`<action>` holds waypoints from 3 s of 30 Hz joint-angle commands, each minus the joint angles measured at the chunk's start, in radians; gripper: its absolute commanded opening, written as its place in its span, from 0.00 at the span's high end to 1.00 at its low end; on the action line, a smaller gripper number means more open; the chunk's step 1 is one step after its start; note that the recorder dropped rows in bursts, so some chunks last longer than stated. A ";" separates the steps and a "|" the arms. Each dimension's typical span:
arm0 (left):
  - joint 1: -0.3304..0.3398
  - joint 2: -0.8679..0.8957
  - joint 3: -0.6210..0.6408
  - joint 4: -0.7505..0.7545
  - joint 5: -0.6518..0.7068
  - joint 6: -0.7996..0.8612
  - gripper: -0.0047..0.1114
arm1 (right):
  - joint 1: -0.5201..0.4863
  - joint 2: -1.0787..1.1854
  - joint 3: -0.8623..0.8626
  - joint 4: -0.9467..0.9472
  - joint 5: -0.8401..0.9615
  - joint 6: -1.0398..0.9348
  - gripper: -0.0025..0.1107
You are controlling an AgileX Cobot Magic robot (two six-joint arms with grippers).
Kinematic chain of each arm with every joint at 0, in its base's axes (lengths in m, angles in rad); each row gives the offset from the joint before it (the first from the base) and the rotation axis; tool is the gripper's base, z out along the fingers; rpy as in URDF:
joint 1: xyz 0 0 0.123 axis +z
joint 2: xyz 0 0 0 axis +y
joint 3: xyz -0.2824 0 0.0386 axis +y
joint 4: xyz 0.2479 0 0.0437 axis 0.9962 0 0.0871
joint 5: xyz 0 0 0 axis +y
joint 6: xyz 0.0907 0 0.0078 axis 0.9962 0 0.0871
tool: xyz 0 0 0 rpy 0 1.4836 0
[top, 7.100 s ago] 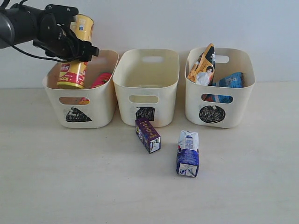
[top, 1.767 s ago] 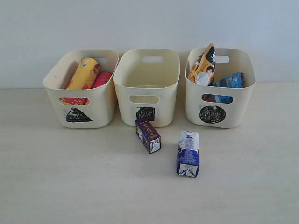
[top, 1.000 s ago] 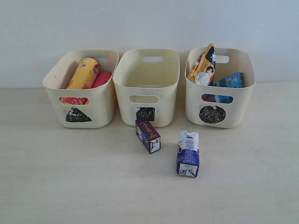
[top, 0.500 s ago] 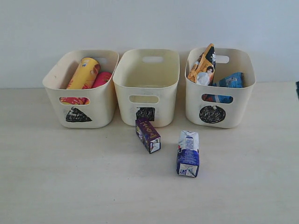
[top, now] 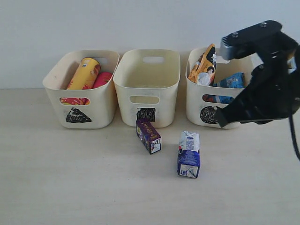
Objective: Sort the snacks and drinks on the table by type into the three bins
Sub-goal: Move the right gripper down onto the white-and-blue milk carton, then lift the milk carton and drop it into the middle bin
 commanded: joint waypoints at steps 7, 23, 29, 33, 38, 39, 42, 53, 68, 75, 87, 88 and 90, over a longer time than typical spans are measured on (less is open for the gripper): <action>0.002 -0.003 0.003 -0.009 -0.002 -0.009 0.93 | 0.039 0.250 -0.198 -0.047 0.137 0.153 0.98; 0.002 -0.003 0.003 -0.009 -0.004 -0.009 0.93 | 0.039 0.482 -0.351 0.065 0.111 0.178 0.28; 0.002 -0.003 0.003 -0.009 -0.004 -0.009 0.93 | 0.039 0.538 -0.363 0.091 0.076 0.180 0.28; 0.002 -0.003 0.003 -0.009 -0.002 -0.009 0.93 | 0.039 0.580 -0.363 0.094 0.039 0.187 0.28; 0.002 -0.003 0.003 -0.009 -0.002 -0.009 0.93 | 0.039 0.628 -0.363 0.094 0.010 0.187 0.28; 0.002 -0.003 0.003 -0.009 -0.002 -0.009 0.93 | 0.039 0.639 -0.363 0.094 0.007 0.187 0.28; 0.002 -0.003 0.003 -0.009 -0.002 -0.009 0.93 | 0.039 0.659 -0.363 0.094 -0.001 0.187 0.28; 0.002 -0.003 0.003 -0.009 -0.004 -0.009 0.93 | 0.039 0.735 -0.363 0.094 -0.053 0.199 0.29; 0.002 -0.003 0.003 -0.009 -0.001 -0.009 0.93 | 0.039 0.610 -0.363 0.094 0.081 0.099 0.98; 0.002 -0.003 0.003 -0.009 -0.001 -0.009 0.93 | 0.039 0.434 -0.368 0.102 0.044 0.004 0.98; 0.002 -0.003 0.003 -0.009 -0.001 -0.009 0.93 | 0.039 0.478 -0.520 0.087 -0.220 -0.113 0.98; 0.002 -0.003 0.003 -0.009 -0.001 -0.009 0.93 | 0.039 0.492 -0.540 0.073 -0.236 -0.113 0.98; 0.002 -0.003 0.003 -0.009 -0.001 -0.009 0.93 | 0.039 0.527 -0.579 0.055 -0.265 -0.113 0.98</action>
